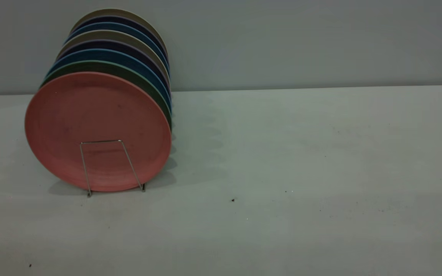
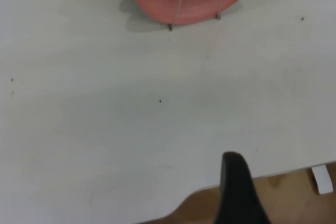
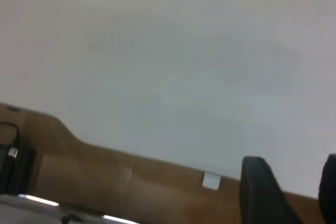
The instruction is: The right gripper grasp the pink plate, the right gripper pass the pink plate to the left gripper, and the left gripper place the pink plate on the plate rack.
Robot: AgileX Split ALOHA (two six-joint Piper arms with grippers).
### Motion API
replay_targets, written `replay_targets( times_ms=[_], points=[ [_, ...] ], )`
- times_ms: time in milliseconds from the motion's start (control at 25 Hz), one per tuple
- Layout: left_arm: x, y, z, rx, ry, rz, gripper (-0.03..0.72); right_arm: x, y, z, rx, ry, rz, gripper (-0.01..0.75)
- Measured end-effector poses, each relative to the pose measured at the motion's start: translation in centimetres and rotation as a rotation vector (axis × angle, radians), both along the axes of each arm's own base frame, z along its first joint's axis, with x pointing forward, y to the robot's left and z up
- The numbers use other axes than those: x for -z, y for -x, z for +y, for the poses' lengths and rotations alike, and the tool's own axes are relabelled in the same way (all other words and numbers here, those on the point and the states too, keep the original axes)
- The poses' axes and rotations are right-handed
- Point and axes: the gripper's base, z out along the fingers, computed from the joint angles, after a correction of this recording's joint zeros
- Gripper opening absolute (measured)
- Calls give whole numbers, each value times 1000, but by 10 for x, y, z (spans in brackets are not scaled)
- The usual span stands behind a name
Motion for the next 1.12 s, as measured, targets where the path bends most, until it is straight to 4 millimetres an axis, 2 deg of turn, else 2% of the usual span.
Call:
replay_targets(
  times_ms=[120,480,1120],
  points=[
    [10,2,2,-2,-27,8,482,2,0,0,-7,-4,-32,290],
    [17,1,9,-45,-88,40,482,6,2,-1,-24,15,-98,290],
    [17,2,11,-77,-83,50,482,5,10,-2,-25,13,-153,290]
  ],
)
